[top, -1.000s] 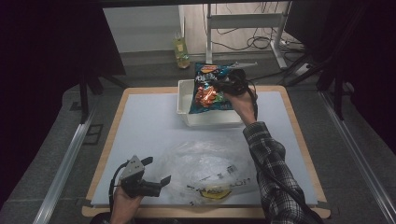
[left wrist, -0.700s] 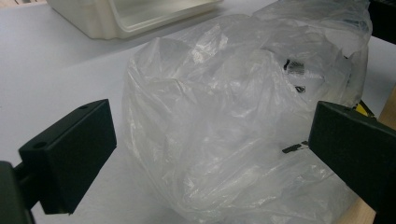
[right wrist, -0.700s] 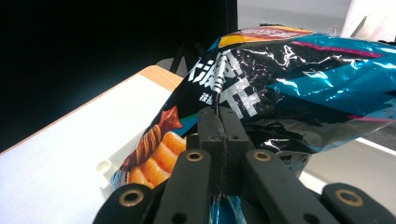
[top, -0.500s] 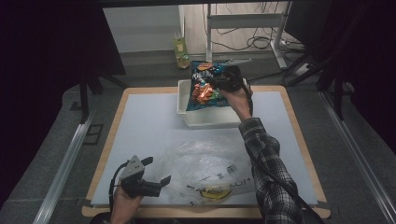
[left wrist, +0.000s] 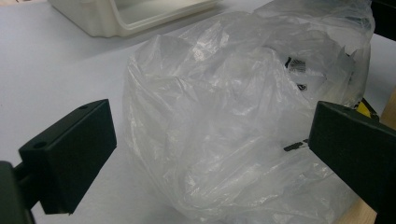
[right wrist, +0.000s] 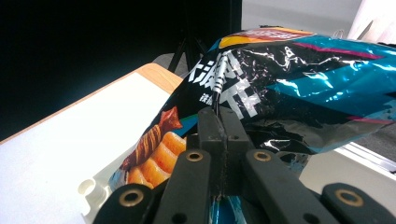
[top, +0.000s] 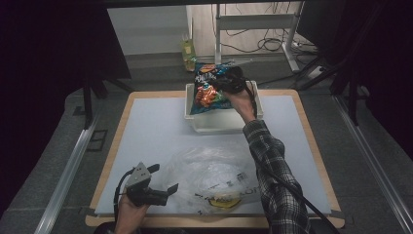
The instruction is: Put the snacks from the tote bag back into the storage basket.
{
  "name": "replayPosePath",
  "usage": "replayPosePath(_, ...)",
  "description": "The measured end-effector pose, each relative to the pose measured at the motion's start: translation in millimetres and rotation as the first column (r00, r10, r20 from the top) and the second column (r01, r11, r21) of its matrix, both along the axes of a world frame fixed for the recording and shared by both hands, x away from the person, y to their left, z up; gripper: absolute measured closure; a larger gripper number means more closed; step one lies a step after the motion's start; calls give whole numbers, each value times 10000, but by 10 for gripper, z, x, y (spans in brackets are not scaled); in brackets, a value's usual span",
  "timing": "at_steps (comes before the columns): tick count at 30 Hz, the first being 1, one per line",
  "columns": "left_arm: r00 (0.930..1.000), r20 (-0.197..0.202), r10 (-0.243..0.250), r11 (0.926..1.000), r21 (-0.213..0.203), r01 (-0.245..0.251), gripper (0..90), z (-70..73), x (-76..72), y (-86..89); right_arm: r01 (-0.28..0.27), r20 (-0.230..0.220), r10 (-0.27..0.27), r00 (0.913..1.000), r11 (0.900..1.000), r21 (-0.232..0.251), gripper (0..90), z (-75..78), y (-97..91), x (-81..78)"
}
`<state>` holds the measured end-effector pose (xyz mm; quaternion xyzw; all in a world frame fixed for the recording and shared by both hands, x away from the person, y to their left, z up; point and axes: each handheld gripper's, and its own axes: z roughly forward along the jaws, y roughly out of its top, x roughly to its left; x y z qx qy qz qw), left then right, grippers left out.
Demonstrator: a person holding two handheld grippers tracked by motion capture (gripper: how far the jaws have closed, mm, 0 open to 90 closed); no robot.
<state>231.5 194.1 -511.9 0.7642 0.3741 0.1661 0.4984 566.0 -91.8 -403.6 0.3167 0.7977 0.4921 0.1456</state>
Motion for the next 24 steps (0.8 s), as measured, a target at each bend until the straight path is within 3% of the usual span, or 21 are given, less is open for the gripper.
replayPosePath(10,10000,-44,-5,10000,2,5,8,-5,2,1,-91,174,95,9998,9997,-233,895,-68,152,101)
replayPosePath(24,10000,-84,-28,10000,-3,28,8,-7,4,1,-62,-46,60,10000,9989,-470,889,-234,219,183)
